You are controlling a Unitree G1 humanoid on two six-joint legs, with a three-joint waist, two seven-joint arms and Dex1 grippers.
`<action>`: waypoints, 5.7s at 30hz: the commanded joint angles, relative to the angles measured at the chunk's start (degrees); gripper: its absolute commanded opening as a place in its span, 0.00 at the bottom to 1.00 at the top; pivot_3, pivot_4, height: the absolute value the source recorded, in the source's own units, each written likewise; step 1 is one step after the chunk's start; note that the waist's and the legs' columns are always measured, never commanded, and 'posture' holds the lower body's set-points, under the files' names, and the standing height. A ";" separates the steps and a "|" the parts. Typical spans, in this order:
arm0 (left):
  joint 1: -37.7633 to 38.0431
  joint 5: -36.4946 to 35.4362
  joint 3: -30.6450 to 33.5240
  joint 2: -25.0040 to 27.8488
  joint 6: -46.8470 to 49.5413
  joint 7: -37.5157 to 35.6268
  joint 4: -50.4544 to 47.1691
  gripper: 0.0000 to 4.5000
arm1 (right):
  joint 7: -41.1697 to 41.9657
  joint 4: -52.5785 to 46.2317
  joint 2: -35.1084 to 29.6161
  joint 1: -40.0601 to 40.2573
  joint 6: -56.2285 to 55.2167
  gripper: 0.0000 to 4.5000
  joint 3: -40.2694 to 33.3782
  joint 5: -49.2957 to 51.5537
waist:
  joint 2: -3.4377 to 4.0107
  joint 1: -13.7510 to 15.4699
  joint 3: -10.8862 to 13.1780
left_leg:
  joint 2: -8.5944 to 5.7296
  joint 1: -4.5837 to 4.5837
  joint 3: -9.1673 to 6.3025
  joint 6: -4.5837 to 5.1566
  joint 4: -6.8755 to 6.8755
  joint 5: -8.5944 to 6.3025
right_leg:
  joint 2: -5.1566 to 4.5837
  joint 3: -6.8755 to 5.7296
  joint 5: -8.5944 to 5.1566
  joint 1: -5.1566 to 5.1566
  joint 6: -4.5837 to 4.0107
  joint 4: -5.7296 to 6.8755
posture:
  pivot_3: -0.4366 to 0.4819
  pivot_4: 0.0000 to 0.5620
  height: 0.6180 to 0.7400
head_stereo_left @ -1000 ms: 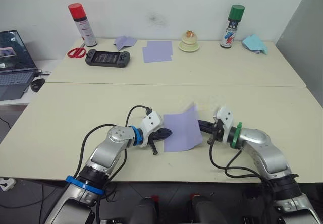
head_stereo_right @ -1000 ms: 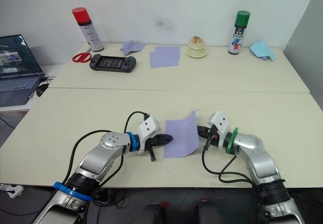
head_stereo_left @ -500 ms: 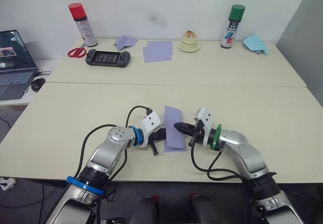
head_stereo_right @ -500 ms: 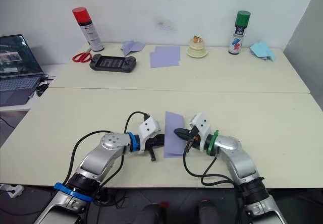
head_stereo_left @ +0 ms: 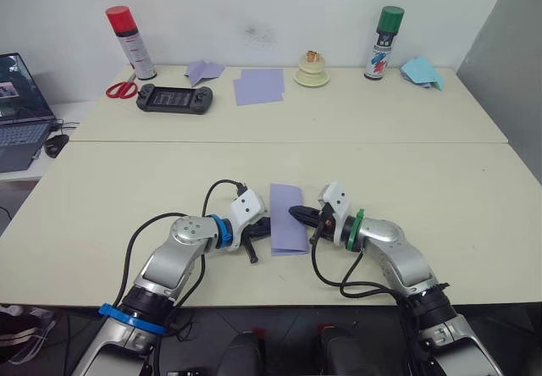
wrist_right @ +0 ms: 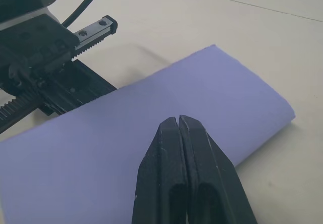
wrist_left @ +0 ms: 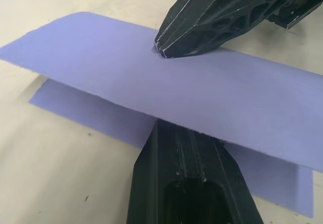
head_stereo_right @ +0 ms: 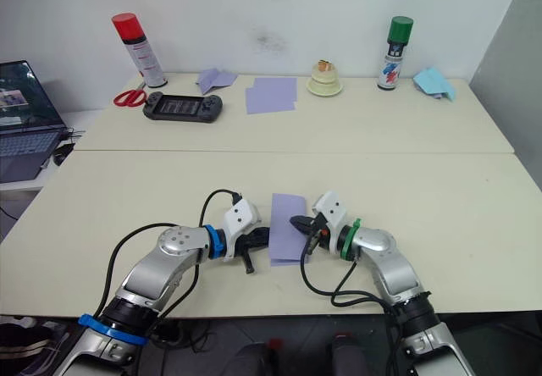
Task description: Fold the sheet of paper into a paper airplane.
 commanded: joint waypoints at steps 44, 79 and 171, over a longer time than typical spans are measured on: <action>-3.16 -2.98 3.40 1.37 0.90 -5.04 -1.69 0.00 | -2.38 4.35 1.06 -1.48 -3.35 0.01 0.45 -5.42 | 0.01 0.05 0.01 | 0.00 -0.17 0.02 0.00 -0.06 0.00 | -0.01 0.00 0.03 -0.21 -0.05 -0.01 | 0.48 0.27 1.00; -3.07 4.02 -4.22 0.71 -0.27 -5.13 3.24 0.00 | -6.28 7.92 -0.30 -2.58 -3.73 0.01 -0.54 -7.83 | 0.00 0.05 0.00 | 0.00 -0.09 0.02 0.02 -0.05 0.01 | 0.00 0.01 0.03 -0.14 -0.05 -0.02 | 0.48 0.27 1.00; -2.78 6.87 -5.74 0.16 -3.19 -5.76 4.71 0.00 | 11.19 4.90 -7.13 3.70 -8.07 0.01 7.30 -9.90 | 0.10 0.32 -0.34 | -0.02 0.69 0.05 0.15 -0.94 0.09 | -0.08 0.02 0.11 0.71 -0.02 -1.01 | 0.48 0.27 1.00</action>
